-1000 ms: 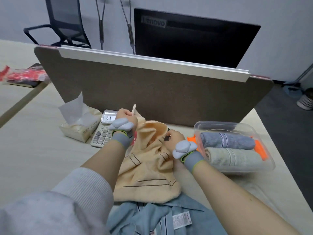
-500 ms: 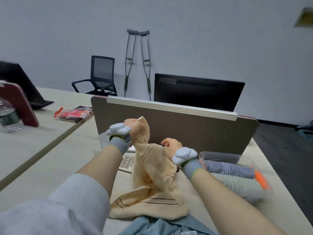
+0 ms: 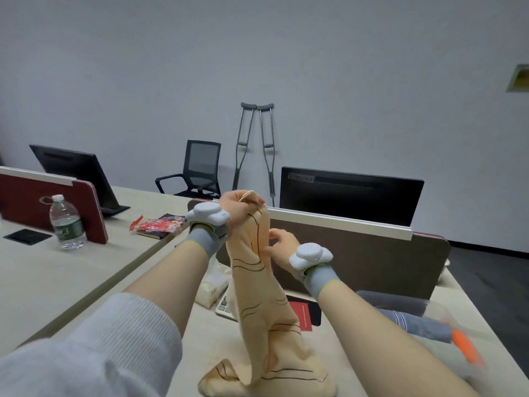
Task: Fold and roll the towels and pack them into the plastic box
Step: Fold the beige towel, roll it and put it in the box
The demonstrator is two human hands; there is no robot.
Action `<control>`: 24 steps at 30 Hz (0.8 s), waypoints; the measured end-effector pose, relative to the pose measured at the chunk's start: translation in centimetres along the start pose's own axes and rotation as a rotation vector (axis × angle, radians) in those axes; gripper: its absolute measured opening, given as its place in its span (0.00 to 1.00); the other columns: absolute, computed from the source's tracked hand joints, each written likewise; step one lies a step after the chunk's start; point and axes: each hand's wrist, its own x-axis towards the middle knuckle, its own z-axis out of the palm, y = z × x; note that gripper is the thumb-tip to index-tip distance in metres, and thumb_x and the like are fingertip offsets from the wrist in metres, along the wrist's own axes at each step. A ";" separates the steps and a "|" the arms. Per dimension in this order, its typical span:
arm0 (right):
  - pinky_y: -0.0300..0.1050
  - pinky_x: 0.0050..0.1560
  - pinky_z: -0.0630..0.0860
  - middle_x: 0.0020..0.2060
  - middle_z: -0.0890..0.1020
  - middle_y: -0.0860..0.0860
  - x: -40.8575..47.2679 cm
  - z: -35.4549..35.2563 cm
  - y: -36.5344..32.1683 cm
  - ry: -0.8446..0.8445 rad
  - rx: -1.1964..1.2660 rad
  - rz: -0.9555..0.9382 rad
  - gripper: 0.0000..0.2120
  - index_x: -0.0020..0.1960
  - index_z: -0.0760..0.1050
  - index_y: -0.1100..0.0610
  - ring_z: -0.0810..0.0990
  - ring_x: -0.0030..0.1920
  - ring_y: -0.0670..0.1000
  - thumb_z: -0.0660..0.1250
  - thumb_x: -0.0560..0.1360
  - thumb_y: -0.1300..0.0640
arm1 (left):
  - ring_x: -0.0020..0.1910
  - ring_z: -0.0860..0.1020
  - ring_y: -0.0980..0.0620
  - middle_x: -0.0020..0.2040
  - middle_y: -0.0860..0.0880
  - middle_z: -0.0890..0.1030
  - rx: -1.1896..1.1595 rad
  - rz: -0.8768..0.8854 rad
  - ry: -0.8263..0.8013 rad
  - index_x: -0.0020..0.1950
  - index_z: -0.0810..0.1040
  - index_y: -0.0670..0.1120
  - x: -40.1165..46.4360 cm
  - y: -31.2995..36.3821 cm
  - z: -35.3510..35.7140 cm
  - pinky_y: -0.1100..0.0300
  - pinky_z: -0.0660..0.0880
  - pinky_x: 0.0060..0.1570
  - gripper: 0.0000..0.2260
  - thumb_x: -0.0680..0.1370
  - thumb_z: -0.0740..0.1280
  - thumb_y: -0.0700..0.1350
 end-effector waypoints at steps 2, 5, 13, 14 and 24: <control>0.47 0.55 0.74 0.53 0.81 0.53 -0.1 -0.3 0.3 -0.043 -0.032 0.032 0.12 0.55 0.79 0.57 0.78 0.54 0.55 0.65 0.72 0.61 | 0.39 0.74 0.57 0.38 0.53 0.76 -0.055 0.034 0.024 0.40 0.77 0.48 -0.1 0.7 -0.2 0.58 0.71 0.47 0.10 0.79 0.63 0.37; 0.50 0.57 0.75 0.46 0.81 0.55 -0.3 -1.0 0.9 -0.003 -0.050 0.097 0.06 0.47 0.77 0.56 0.79 0.50 0.57 0.62 0.73 0.61 | 0.39 0.75 0.55 0.39 0.50 0.78 -0.161 0.057 0.036 0.39 0.78 0.48 0.2 2.0 -0.5 0.62 0.73 0.40 0.10 0.78 0.63 0.36; 0.45 0.27 0.74 0.48 0.77 0.60 0.1 -8.4 -0.7 0.456 0.142 0.221 0.09 0.54 0.62 0.56 0.78 0.45 0.59 0.46 0.79 0.63 | 0.36 0.75 0.57 0.38 0.52 0.78 -0.221 0.166 0.137 0.35 0.77 0.47 1.1 5.8 -0.5 0.71 0.74 0.32 0.14 0.76 0.63 0.32; 0.49 0.33 0.77 0.51 0.78 0.61 0.3 -9.7 -1.5 0.502 0.077 0.210 0.11 0.56 0.64 0.57 0.80 0.47 0.61 0.46 0.78 0.64 | 0.36 0.75 0.57 0.37 0.52 0.78 -0.195 0.183 0.153 0.35 0.78 0.47 1.1 6.3 -0.5 0.72 0.73 0.31 0.14 0.76 0.63 0.32; 0.40 0.44 0.69 0.44 0.77 0.53 -5.0 -18.5 -4.2 0.368 -0.707 0.135 0.06 0.43 0.72 0.56 0.73 0.43 0.54 0.60 0.67 0.62 | 0.47 0.78 0.48 0.42 0.48 0.80 -0.004 0.283 0.430 0.46 0.80 0.44 -1.0 12.4 -1.9 0.66 0.77 0.42 0.08 0.78 0.62 0.36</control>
